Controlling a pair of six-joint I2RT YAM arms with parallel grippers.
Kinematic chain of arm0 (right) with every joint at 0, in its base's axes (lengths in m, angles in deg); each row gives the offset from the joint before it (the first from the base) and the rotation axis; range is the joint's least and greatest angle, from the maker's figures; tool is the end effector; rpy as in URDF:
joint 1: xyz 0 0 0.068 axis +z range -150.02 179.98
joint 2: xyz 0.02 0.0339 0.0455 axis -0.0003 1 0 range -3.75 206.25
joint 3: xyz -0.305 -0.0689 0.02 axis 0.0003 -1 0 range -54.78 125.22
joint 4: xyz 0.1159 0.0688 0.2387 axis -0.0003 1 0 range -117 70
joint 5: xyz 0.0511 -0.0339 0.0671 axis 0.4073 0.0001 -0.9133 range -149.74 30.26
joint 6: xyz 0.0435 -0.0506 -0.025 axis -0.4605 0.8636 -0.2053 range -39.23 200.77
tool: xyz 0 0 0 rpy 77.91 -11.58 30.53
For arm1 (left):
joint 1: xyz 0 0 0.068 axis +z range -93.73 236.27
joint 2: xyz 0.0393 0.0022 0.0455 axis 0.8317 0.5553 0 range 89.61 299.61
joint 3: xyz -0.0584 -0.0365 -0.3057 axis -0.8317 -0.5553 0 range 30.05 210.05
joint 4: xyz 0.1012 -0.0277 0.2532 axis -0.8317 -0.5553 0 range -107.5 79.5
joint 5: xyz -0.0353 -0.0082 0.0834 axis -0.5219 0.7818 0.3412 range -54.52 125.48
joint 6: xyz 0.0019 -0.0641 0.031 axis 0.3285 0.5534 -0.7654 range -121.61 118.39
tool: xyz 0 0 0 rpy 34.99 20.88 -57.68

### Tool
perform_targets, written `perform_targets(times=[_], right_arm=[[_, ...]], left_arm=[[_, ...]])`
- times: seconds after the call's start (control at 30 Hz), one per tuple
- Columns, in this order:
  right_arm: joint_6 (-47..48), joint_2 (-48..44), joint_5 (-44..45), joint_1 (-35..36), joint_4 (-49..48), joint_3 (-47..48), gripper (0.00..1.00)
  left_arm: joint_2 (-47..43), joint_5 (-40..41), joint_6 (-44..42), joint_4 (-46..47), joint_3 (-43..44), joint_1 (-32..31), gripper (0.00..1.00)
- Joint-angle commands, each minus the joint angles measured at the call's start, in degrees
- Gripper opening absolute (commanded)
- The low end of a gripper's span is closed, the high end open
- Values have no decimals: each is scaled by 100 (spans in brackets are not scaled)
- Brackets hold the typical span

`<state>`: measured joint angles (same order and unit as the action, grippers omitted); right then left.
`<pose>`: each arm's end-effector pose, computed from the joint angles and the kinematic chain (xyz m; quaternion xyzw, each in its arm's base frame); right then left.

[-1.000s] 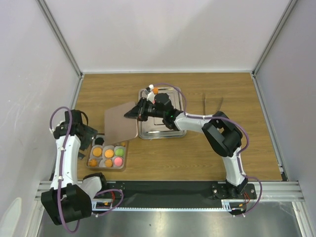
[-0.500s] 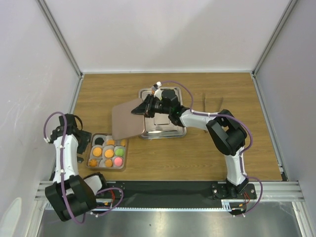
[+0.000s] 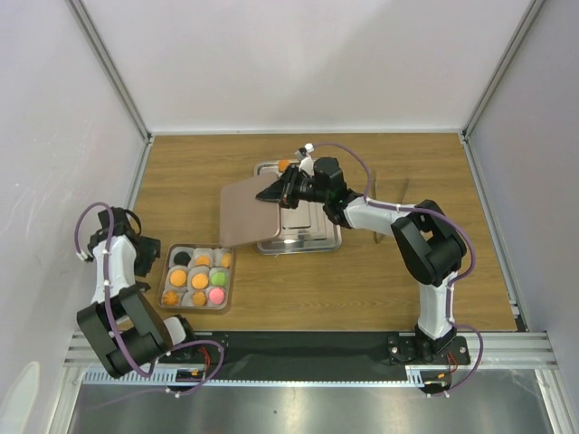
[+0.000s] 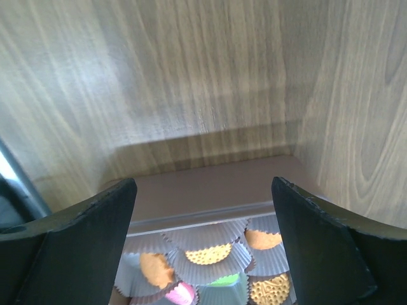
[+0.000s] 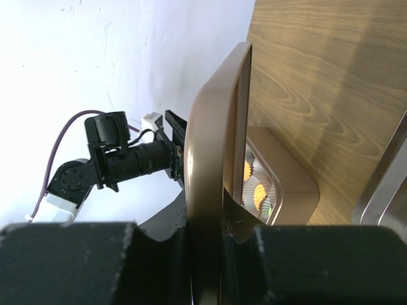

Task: Pack the cookies

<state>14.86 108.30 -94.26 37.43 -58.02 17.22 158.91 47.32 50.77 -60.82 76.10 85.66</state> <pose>0.3704 0.3255 0.2572 -0.0082 0.7514 0.6263 0.2074 0.1772 0.1135 0.2265 -0.6556 0.7346 0.0717 0.1595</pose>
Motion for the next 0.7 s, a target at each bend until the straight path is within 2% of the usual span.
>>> perform_targets(times=[0.0, 0.27, 0.67], right_arm=[[78, -394, -134, -36, -238, 33, 0], [70, -403, -107, -98, -272, 24, 0], [96, -438, -98, -98, -272, -20, 0]], left_arm=[[93, -225, 228, 374, -174, 67, 93], [-187, -472, 676, 489, -824, 15, 85], [-601, -516, 1310, 251, -1080, -855, 79]])
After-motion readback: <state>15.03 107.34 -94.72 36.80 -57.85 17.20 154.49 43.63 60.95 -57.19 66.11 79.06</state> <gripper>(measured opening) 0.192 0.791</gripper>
